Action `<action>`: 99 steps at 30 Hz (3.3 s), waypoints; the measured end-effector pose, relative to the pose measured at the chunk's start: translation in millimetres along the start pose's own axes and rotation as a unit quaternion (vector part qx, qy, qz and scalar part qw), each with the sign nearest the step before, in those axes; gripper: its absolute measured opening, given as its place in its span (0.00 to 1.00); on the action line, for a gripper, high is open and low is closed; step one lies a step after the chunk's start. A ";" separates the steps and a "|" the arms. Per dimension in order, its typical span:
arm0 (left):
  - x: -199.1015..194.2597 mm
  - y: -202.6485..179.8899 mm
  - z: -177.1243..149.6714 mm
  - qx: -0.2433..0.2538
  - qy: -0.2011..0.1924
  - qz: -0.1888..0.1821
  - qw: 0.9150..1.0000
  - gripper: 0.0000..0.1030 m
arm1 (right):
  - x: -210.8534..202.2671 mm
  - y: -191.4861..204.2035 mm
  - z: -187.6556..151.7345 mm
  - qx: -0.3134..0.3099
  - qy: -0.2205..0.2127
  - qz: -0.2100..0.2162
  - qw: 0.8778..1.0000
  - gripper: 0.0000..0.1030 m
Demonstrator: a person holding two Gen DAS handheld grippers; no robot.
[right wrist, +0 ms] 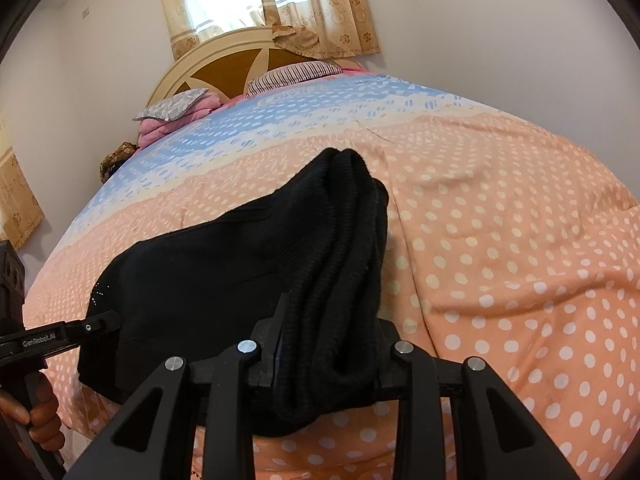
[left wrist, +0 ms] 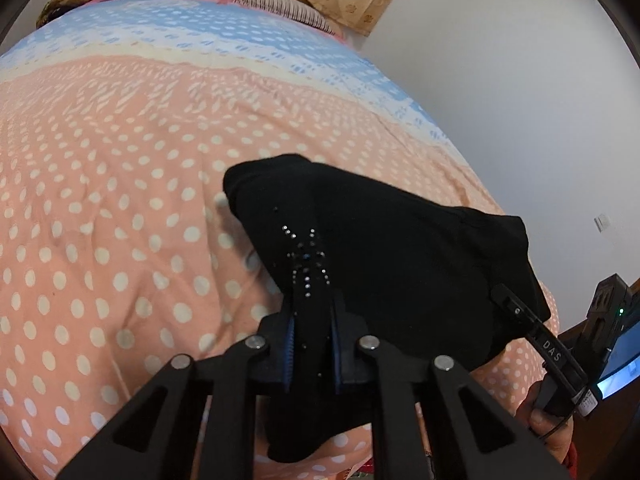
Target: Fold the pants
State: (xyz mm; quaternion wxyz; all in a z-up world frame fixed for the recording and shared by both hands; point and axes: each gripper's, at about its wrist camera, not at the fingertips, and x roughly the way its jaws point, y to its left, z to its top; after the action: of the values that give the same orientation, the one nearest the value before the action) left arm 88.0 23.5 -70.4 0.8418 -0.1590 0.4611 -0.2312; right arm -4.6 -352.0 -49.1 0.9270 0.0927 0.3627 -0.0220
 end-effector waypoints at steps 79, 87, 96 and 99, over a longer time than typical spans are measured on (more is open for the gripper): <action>-5.6 167.7 124.4 -0.009 -0.084 0.303 0.949 0.86 | 199.8 215.6 105.5 -0.106 0.025 0.126 0.986 0.08; -4.7 171.4 117.4 -0.034 -0.080 0.286 0.954 0.91 | 199.4 220.1 102.7 -0.132 0.023 0.102 0.986 0.08; 2.6 172.9 123.4 -0.040 -0.071 0.300 0.950 0.97 | 220.9 228.6 106.2 -0.145 0.048 0.098 0.983 0.08; 4.7 172.6 124.3 -0.042 -0.067 0.314 0.946 1.00 | 224.5 230.5 105.8 -0.150 0.046 0.095 0.983 0.08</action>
State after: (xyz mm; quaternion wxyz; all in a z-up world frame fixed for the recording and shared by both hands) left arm 237.7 173.2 -91.5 0.8932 -0.0567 0.4396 0.0758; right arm 256.3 -139.6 -88.8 0.9106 -0.0125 0.3935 0.1256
